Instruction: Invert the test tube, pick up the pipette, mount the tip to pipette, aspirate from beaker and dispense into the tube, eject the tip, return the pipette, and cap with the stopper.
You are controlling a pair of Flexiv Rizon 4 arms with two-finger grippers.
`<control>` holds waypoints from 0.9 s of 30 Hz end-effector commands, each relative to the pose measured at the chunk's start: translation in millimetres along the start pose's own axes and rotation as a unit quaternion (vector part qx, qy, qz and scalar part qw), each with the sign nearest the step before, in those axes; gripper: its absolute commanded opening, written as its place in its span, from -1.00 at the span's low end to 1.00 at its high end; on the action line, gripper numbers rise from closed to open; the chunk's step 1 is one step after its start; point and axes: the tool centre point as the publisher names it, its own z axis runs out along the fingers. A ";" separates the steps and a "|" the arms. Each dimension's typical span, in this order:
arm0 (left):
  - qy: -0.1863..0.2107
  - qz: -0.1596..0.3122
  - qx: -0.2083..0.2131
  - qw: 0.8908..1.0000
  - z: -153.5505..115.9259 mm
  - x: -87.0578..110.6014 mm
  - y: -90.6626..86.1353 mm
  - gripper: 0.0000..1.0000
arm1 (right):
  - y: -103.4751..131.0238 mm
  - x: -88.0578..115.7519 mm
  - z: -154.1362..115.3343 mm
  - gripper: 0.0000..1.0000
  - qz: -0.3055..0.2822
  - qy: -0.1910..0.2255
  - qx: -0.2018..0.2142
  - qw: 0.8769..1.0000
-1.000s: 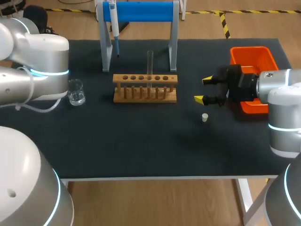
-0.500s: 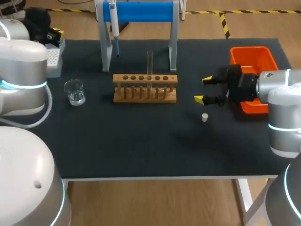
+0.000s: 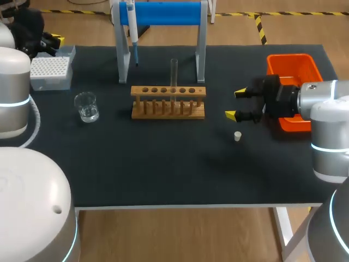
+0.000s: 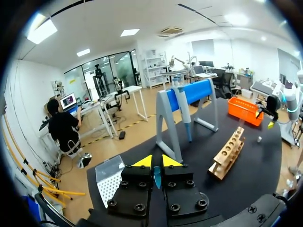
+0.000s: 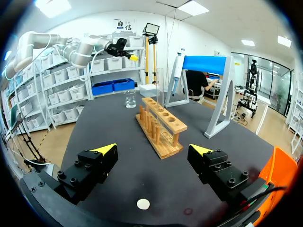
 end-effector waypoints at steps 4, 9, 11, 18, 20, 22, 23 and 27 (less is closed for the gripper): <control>0.024 0.005 -0.006 1.000 -4.7 2.7 -3.2 -1.00 | -0.8 0.2 -0.6 1.00 0.000 0.000 -0.002 1.000; 0.082 0.041 -0.028 0.995 -20.3 50.1 -21.8 -1.00 | -0.8 0.2 -0.6 1.00 0.000 0.000 -0.002 1.000; 0.103 0.056 -0.016 0.993 -27.9 69.1 -27.1 -1.00 | -0.8 0.2 -0.6 1.00 0.000 0.000 -0.002 1.000; 0.169 0.089 0.004 0.982 -36.4 139.4 -49.2 -1.00 | -0.8 0.2 -0.6 1.00 0.000 0.000 -0.002 1.000; 0.186 0.100 -0.002 0.978 -34.0 157.0 -54.9 -1.00 | -0.8 0.2 -0.6 1.00 0.000 0.000 -0.002 1.000; 0.202 0.100 0.006 0.974 -32.8 178.6 -61.0 -1.00 | -0.8 0.2 -0.6 1.00 0.000 0.000 -0.002 1.000; 0.213 0.099 0.004 0.972 -31.9 184.2 -62.4 -1.00 | -0.8 0.2 -0.6 1.00 0.000 0.000 -0.002 1.000; 0.249 0.100 0.000 0.963 -29.7 214.7 -72.1 -1.00 | -0.8 0.2 -0.6 1.00 0.000 0.000 -0.002 1.000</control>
